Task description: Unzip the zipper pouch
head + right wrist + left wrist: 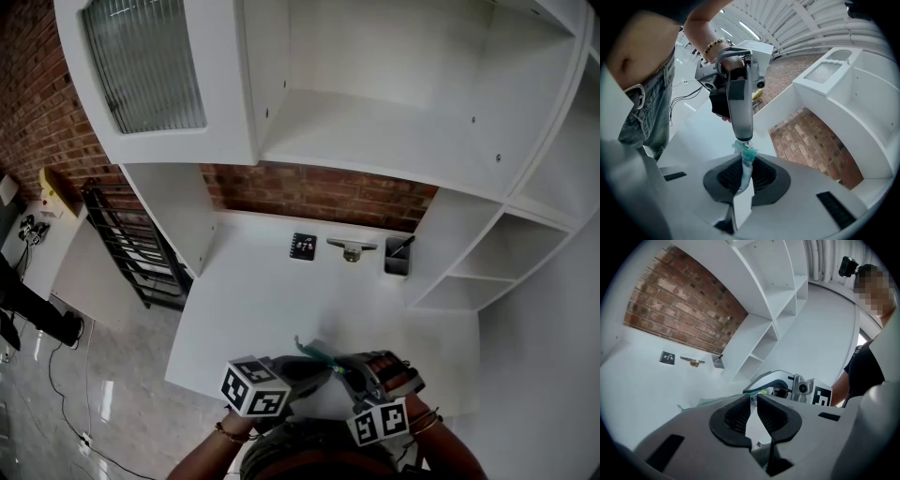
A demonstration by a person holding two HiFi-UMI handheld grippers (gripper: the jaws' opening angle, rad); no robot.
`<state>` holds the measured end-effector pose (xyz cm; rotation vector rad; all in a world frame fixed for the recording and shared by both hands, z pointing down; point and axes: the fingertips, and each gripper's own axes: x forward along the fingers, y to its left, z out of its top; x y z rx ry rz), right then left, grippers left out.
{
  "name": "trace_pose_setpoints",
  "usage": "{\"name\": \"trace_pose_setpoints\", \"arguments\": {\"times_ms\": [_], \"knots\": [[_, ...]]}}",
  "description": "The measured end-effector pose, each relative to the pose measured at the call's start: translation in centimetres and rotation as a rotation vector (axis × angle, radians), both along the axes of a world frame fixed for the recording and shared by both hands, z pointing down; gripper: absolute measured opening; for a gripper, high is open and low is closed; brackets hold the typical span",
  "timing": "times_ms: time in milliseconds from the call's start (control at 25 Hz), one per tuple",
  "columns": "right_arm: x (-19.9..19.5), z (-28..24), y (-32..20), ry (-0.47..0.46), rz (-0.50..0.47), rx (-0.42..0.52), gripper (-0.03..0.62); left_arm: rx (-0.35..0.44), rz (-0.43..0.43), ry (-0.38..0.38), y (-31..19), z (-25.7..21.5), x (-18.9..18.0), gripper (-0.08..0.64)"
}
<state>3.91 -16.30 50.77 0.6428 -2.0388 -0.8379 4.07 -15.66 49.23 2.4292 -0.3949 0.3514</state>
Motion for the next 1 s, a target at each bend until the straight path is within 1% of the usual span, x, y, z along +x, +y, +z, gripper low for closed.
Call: {"name": "trace_pose_setpoints", "arguments": {"times_ms": [160,280,440,760,840,920,1000], "knots": [[0.5,0.3,-0.4,0.027,0.013,-0.001,0.011,-0.009,-0.003,0.001,-0.4,-0.1,0.0,0.020],[0.9,0.9,-0.6,0.075,0.023,0.001,0.011,-0.034,-0.001,0.011,-0.4,0.0,0.3,0.005],[1.2,1.7,-0.9,0.123,0.038,-0.003,0.011,-0.059,-0.002,0.003,-0.5,0.6,0.6,0.002],[0.9,2.0,-1.3,0.133,0.035,-0.005,0.011,-0.026,0.011,-0.013,-1.1,0.8,0.2,0.003],[0.7,2.0,-1.4,0.131,0.033,-0.006,0.011,-0.033,0.026,0.003,-1.0,0.7,0.2,0.003],[0.4,2.0,-1.4,0.129,0.026,-0.006,0.011,-0.042,0.063,0.035,-0.5,0.3,0.7,0.008],[0.1,1.9,-1.5,0.130,0.021,-0.002,0.011,-0.042,0.080,0.045,-0.2,0.1,1.1,0.042]]}}
